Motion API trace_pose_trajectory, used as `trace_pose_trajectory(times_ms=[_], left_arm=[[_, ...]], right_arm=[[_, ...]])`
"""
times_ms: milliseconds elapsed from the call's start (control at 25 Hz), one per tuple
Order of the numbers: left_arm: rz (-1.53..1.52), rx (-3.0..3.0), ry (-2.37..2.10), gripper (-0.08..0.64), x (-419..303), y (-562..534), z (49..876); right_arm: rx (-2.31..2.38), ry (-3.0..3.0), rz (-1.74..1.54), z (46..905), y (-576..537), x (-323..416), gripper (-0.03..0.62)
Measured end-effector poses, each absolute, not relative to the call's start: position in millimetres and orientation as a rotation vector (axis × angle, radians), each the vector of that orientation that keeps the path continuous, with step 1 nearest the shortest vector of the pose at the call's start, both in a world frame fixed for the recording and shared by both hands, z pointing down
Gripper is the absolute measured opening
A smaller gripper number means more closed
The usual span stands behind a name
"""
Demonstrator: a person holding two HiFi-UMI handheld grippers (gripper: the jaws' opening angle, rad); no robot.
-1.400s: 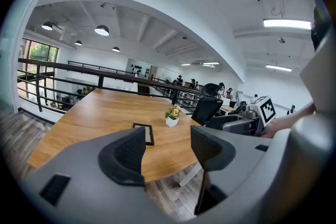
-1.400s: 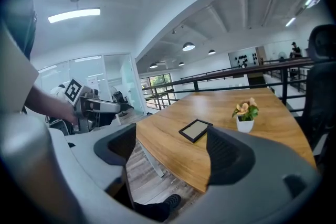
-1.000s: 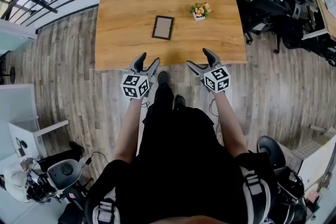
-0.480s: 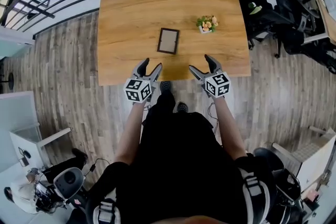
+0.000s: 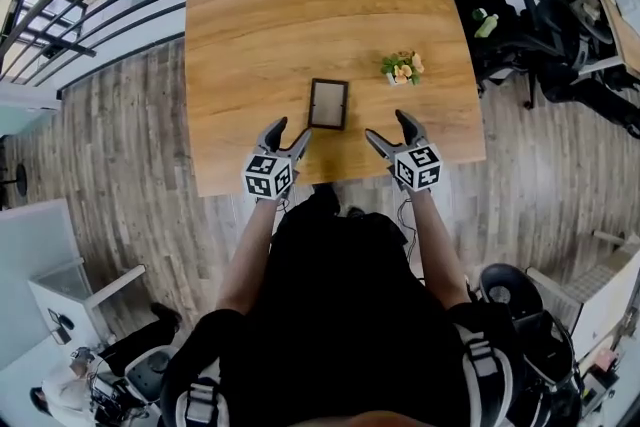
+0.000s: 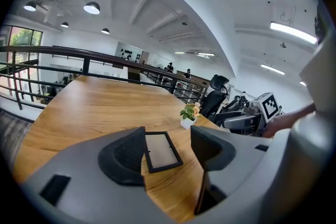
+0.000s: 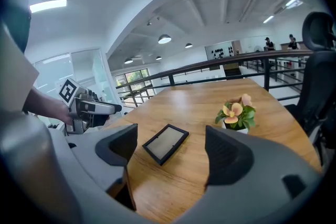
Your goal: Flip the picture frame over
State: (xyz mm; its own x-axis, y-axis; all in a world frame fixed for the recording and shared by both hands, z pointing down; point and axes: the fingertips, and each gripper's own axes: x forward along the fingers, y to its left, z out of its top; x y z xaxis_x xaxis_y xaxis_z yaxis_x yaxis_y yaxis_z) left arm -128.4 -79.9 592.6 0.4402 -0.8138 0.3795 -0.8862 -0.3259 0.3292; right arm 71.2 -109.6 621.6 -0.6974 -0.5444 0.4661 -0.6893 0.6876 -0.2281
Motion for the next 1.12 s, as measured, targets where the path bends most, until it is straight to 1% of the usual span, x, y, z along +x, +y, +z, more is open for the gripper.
trace_pose_trajectory(times_ms=[360,680,1120], left_arm=[[0.247,2.252,-1.387,0.273,-148,-108,596],[0.395,2.219,-1.435,0.273,-163,-112,611],[0.451,2.181,-1.393,0.273,-142,-131,639]], right_arm=[[0.997,-2.543,0.558,626,-128,35,0.402],[0.990,-2.549,0.564,628,-134,20,0.394],[0.962,-2.532,0.618,644,-153,27,0.387]])
